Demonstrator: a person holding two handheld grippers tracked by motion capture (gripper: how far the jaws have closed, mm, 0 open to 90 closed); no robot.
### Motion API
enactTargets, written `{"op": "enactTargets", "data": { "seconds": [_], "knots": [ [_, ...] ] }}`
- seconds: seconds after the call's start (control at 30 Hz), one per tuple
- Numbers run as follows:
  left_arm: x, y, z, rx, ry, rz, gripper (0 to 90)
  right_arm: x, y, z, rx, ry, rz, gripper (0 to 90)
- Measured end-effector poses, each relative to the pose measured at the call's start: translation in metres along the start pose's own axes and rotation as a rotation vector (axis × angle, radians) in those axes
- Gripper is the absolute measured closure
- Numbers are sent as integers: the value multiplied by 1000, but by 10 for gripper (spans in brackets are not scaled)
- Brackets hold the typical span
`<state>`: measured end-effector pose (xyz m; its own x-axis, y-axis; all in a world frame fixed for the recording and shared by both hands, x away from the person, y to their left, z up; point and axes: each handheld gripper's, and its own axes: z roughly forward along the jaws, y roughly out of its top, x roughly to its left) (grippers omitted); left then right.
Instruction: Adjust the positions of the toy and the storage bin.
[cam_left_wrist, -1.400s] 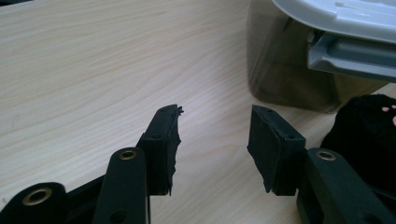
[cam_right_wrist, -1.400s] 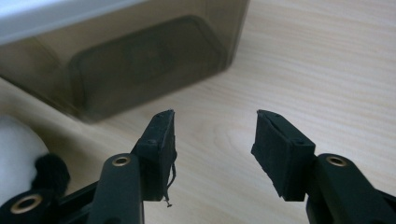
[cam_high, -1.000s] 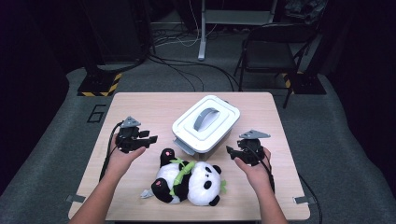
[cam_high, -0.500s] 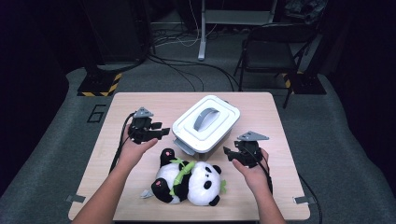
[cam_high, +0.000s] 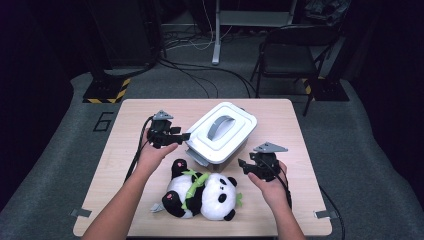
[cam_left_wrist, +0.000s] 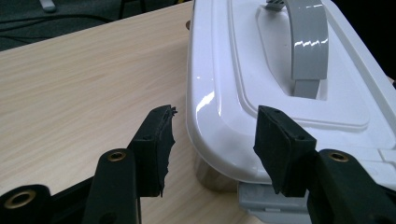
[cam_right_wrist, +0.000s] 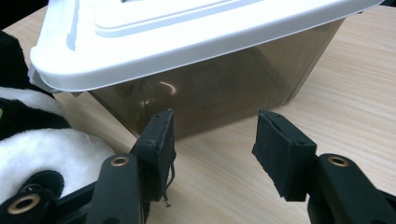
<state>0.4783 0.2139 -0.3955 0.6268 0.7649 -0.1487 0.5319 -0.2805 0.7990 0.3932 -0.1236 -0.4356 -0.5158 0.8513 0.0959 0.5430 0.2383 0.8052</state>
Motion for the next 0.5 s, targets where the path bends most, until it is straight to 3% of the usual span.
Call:
{"op": "enactTargets", "data": {
  "seconds": [0.33, 0.37, 0.5],
  "knots": [
    [-2, 0, 18, 10, 17, 11, 498, 1, -2, -6, -18, -1, 11, 472],
    [-2, 0, 19, 12, -11, 6, 519, 2, -2, -7, -26, 0, 14, 472],
    [-2, -1, 19, 18, -22, -9, 523, 6, -1, -9, -63, 5, 0, 475]
  ]
}}
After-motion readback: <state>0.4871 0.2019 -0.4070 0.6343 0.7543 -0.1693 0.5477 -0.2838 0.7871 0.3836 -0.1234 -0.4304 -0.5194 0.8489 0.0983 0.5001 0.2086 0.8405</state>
